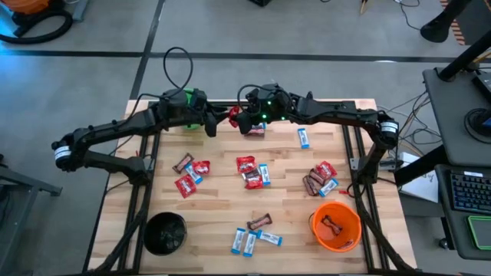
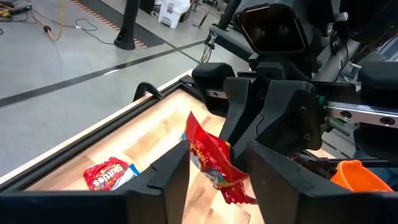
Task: Sort candy
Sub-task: Put the red candy into the green bucket, then put the white chocolate into the black bucket
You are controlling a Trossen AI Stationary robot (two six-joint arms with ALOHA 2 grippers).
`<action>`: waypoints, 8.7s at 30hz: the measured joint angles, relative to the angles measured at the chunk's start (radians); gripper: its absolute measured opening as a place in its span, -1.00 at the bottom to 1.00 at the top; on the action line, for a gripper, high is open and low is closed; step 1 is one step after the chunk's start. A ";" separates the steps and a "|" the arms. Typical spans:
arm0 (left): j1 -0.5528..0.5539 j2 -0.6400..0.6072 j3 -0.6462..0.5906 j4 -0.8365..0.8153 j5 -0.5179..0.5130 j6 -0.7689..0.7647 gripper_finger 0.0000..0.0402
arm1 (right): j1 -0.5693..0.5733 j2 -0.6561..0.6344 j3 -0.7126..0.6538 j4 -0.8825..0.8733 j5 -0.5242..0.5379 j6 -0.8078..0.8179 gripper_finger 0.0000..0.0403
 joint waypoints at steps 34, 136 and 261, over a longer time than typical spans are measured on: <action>0.001 0.108 0.021 0.062 0.017 -0.066 -0.17 | 0.004 -0.002 0.000 -0.020 0.079 -0.053 -0.91; 0.012 0.098 0.099 -0.103 -0.072 0.011 -1.00 | 0.012 0.000 0.000 -0.023 0.070 -0.085 -0.04; -0.013 -0.126 0.115 -0.324 -0.288 -0.130 -0.41 | -0.295 -0.119 -0.618 -0.491 0.209 -0.301 -0.02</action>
